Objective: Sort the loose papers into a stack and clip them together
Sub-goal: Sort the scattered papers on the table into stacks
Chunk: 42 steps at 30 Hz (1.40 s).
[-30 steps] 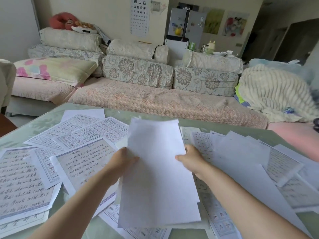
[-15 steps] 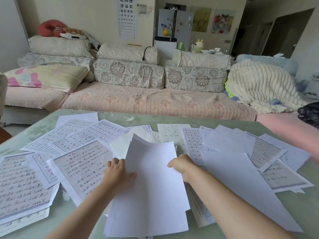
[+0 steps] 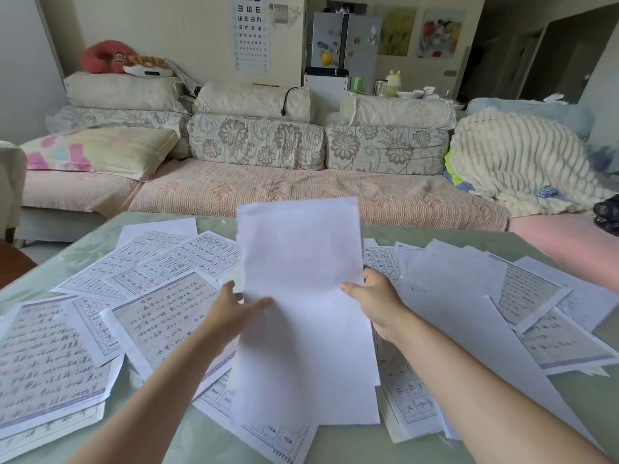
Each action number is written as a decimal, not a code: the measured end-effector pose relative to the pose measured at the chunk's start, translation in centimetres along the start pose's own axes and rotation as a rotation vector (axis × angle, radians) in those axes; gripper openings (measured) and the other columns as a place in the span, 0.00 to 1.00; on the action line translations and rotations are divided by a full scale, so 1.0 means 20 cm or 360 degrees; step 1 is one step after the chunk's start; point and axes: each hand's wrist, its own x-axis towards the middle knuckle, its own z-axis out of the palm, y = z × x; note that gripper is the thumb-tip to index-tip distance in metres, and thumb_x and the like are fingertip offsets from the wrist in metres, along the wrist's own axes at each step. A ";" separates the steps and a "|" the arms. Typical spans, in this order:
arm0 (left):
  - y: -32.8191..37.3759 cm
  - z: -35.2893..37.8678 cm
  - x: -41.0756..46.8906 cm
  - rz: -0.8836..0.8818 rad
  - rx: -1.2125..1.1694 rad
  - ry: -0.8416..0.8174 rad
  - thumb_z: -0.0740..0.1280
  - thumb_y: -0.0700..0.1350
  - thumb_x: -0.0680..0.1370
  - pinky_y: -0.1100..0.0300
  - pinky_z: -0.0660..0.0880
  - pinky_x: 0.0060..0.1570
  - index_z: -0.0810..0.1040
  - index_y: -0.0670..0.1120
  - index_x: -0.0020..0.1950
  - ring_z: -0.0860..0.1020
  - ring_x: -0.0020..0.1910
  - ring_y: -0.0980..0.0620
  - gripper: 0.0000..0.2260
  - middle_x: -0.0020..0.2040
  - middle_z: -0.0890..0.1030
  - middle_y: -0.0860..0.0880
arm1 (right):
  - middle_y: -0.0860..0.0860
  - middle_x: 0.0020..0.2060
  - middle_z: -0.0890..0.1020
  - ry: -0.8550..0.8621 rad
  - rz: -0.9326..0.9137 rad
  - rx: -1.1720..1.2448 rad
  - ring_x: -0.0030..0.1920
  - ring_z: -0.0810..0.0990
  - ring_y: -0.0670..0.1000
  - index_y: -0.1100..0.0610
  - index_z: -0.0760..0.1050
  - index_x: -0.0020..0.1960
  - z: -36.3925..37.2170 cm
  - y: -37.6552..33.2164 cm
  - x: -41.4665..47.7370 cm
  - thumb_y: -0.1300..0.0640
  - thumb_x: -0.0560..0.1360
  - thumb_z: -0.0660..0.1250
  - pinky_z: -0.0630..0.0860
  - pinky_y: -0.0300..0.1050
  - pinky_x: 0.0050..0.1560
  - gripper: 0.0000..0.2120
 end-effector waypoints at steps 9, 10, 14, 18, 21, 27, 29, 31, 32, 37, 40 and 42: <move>0.43 0.01 -0.16 0.0599 -0.0884 0.0092 0.68 0.36 0.77 0.54 0.78 0.45 0.80 0.46 0.49 0.81 0.41 0.51 0.06 0.43 0.84 0.49 | 0.43 0.55 0.82 0.0226 -0.0679 0.0059 0.53 0.81 0.35 0.50 0.74 0.58 -0.12 -0.31 -0.03 0.64 0.77 0.66 0.73 0.40 0.59 0.14; 0.47 0.01 -0.17 0.0676 -0.0888 0.0123 0.67 0.35 0.77 0.55 0.79 0.46 0.80 0.46 0.51 0.82 0.42 0.52 0.08 0.45 0.85 0.48 | 0.43 0.56 0.81 0.0239 -0.0721 0.0073 0.54 0.80 0.36 0.49 0.73 0.59 -0.13 -0.34 -0.03 0.63 0.76 0.67 0.73 0.40 0.60 0.14; 0.50 0.06 -0.20 0.0834 -0.0800 0.0212 0.68 0.32 0.75 0.56 0.79 0.49 0.78 0.50 0.54 0.83 0.46 0.54 0.14 0.48 0.85 0.50 | 0.47 0.64 0.77 0.0262 -0.0632 -0.0067 0.64 0.76 0.44 0.53 0.69 0.67 -0.16 -0.33 -0.05 0.50 0.70 0.70 0.71 0.48 0.68 0.27; 0.42 0.10 -0.20 0.0781 -0.0666 0.0173 0.71 0.35 0.74 0.46 0.78 0.56 0.75 0.49 0.56 0.83 0.51 0.51 0.14 0.51 0.84 0.50 | 0.44 0.56 0.81 0.0178 -0.0440 -0.0104 0.58 0.80 0.46 0.49 0.71 0.60 -0.18 -0.22 -0.08 0.54 0.69 0.70 0.73 0.55 0.65 0.21; 0.41 0.09 -0.21 0.0806 -0.0578 0.0212 0.71 0.37 0.75 0.43 0.78 0.56 0.75 0.48 0.56 0.83 0.51 0.51 0.13 0.51 0.84 0.49 | 0.46 0.52 0.84 0.0152 -0.0381 -0.0032 0.54 0.82 0.49 0.46 0.71 0.57 -0.21 -0.21 -0.05 0.54 0.67 0.69 0.76 0.59 0.62 0.19; 0.37 0.11 -0.20 0.0777 -0.0391 0.0254 0.70 0.49 0.71 0.44 0.77 0.57 0.73 0.57 0.56 0.80 0.54 0.55 0.15 0.53 0.82 0.55 | 0.47 0.56 0.82 0.0061 -0.0343 -0.0126 0.57 0.80 0.49 0.51 0.71 0.62 -0.17 -0.15 -0.07 0.66 0.75 0.65 0.74 0.48 0.61 0.18; 0.36 0.11 -0.18 0.0741 -0.0367 0.0264 0.68 0.50 0.70 0.44 0.77 0.56 0.73 0.58 0.54 0.81 0.52 0.55 0.13 0.51 0.82 0.56 | 0.48 0.54 0.82 0.0115 -0.0341 -0.0122 0.56 0.80 0.50 0.52 0.72 0.60 -0.16 -0.14 -0.05 0.66 0.75 0.64 0.74 0.49 0.60 0.16; 0.36 0.11 -0.16 0.0733 -0.0351 0.0254 0.67 0.49 0.71 0.46 0.77 0.56 0.74 0.56 0.53 0.81 0.51 0.55 0.11 0.51 0.82 0.56 | 0.48 0.53 0.83 0.0179 -0.0335 -0.0037 0.55 0.81 0.51 0.51 0.73 0.58 -0.16 -0.17 -0.03 0.64 0.74 0.63 0.75 0.49 0.57 0.15; 0.36 0.11 -0.16 0.0731 -0.0335 0.0245 0.66 0.48 0.71 0.47 0.77 0.56 0.74 0.56 0.54 0.81 0.52 0.55 0.12 0.51 0.82 0.55 | 0.48 0.53 0.83 0.0178 -0.0337 -0.0037 0.55 0.81 0.51 0.51 0.73 0.57 -0.16 -0.17 -0.03 0.65 0.74 0.63 0.75 0.49 0.58 0.15; 0.36 0.16 -0.14 0.0638 -0.0070 0.0251 0.65 0.41 0.76 0.53 0.72 0.50 0.71 0.46 0.57 0.78 0.53 0.48 0.11 0.50 0.78 0.50 | 0.56 0.54 0.80 0.0141 -0.0247 -0.0269 0.53 0.78 0.55 0.56 0.70 0.58 -0.16 -0.10 -0.06 0.65 0.76 0.60 0.72 0.48 0.54 0.12; 0.43 0.17 -0.15 0.0652 0.0090 0.0213 0.62 0.44 0.74 0.52 0.73 0.47 0.69 0.49 0.56 0.77 0.48 0.46 0.11 0.46 0.78 0.52 | 0.56 0.51 0.81 0.0229 -0.0224 -0.0216 0.49 0.78 0.57 0.56 0.71 0.56 -0.24 -0.16 -0.05 0.64 0.75 0.60 0.72 0.46 0.46 0.11; 0.49 0.20 -0.18 0.0623 0.0064 0.0090 0.61 0.47 0.69 0.49 0.77 0.48 0.70 0.52 0.56 0.80 0.47 0.49 0.15 0.48 0.80 0.52 | 0.52 0.49 0.81 0.0250 -0.0131 -0.0156 0.47 0.79 0.54 0.55 0.72 0.54 -0.34 -0.19 -0.05 0.63 0.73 0.61 0.74 0.47 0.45 0.11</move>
